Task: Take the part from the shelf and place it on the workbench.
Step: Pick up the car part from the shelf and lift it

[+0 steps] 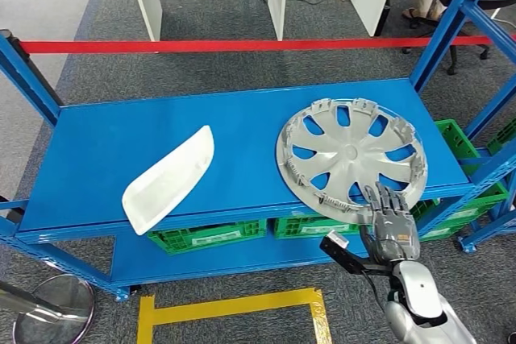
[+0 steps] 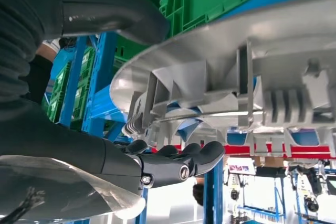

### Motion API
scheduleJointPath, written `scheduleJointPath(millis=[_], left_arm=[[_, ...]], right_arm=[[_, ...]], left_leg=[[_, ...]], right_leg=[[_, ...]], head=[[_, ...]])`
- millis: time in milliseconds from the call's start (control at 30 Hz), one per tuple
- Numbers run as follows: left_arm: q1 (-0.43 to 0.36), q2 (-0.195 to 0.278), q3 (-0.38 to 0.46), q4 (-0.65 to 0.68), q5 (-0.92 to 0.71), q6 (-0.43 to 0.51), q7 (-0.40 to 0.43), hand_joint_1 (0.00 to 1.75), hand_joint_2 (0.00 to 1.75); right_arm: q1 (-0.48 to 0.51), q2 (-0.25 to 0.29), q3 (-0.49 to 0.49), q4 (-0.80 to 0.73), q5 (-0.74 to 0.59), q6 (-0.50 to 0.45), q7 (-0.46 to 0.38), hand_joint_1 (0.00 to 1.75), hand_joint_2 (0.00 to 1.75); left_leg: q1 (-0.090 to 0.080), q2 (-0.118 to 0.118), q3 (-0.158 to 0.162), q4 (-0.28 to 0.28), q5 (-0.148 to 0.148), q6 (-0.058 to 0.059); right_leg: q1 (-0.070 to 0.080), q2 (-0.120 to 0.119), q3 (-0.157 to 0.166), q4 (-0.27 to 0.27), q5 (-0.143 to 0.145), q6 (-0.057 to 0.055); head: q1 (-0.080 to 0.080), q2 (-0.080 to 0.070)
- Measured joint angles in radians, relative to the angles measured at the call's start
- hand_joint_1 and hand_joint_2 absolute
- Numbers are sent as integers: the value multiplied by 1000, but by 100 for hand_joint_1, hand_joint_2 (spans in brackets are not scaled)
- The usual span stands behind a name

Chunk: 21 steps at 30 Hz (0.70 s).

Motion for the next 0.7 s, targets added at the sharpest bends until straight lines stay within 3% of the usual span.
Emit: scheduleJointPath(millis=[400, 433, 567, 700], left_arm=[[0, -2, 0, -7, -3, -8, 0, 0, 175], [0, -2, 0, -8, -3, -8, 0, 0, 175], [0, -2, 0, -9, -7, -9, 0, 0, 175], [0, -2, 0, -9, -10, -9, -1, 0, 175]], right_arm=[[-78, 16, -2, 108, 8, -24, 0, 0, 175], [-82, 16, -2, 115, 8, -24, 0, 7, 175], [-103, 20, -2, 144, 7, -26, -4, 175, 175], [-115, 24, -2, 169, 0, -34, -16, 175, 175]], left_leg=[[0, 0, 0, 0, 0, 0], [0, 0, 0, 0, 0, 0], [0, 0, 0, 0, 0, 0], [0, 0, 0, 0, 0, 0]], right_leg=[[0, 0, 0, 0, 0, 0], [0, 0, 0, 0, 0, 0], [0, 0, 0, 0, 0, 0], [0, 0, 0, 0, 0, 0]], head=[[0, 0], [0, 0], [0, 0], [0, 0]])
